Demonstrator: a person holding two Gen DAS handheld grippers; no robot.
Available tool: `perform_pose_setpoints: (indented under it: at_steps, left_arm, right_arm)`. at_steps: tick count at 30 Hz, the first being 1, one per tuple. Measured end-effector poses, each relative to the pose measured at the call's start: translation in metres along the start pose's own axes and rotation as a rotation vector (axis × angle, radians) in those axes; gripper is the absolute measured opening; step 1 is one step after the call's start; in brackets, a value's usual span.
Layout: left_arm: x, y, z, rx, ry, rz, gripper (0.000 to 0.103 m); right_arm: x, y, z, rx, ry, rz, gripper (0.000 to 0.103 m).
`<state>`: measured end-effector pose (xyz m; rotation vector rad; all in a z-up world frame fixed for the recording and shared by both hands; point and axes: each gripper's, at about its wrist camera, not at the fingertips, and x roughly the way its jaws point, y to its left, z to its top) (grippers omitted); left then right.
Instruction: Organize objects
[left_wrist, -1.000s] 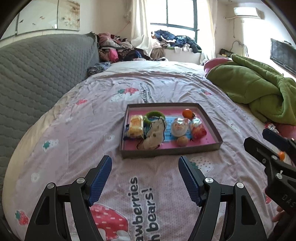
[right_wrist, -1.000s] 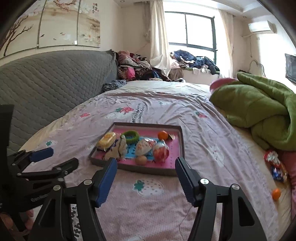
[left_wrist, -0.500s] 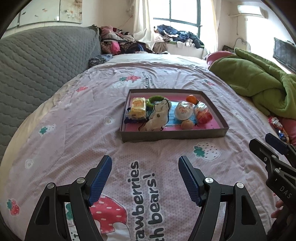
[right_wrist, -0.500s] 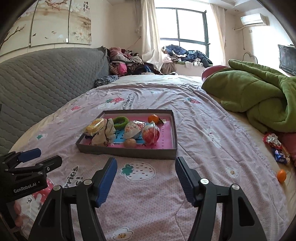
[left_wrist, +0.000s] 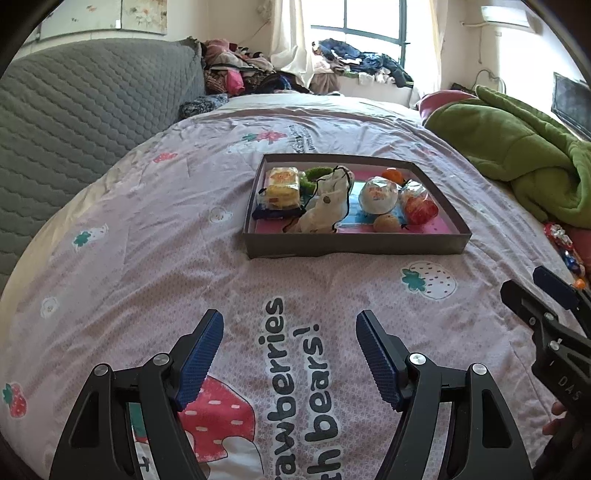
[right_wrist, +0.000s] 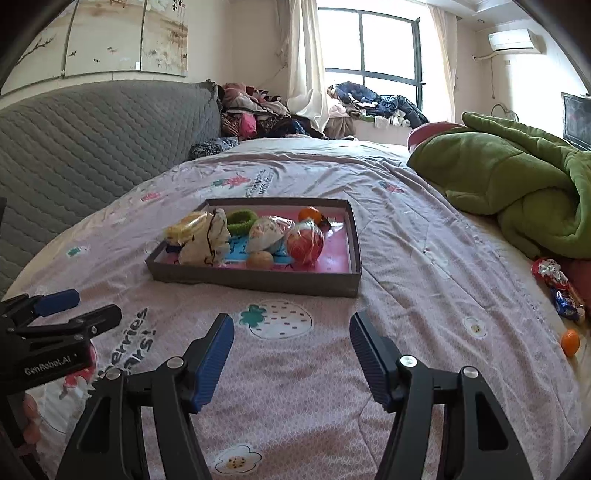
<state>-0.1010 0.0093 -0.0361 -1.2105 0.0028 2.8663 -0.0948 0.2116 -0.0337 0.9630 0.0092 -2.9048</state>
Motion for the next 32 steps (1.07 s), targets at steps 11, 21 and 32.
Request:
perform_pose_setpoints:
  at_steps: [11,21,32]
  left_arm:
    - [0.007,0.0,-0.01,0.012,0.002,-0.005,0.076]
    - [0.012,0.003,-0.014,0.005,-0.001,0.004,0.076]
    - [0.018,0.009,-0.018,-0.008,-0.019,0.013,0.076]
  right_arm:
    - [0.005,-0.005,-0.008,0.007,0.019,-0.011,0.065]
    - [0.013,-0.008,-0.011,0.019,0.036,-0.014,0.065]
    - [0.021,-0.009,-0.014,0.02,0.052,-0.029,0.065]
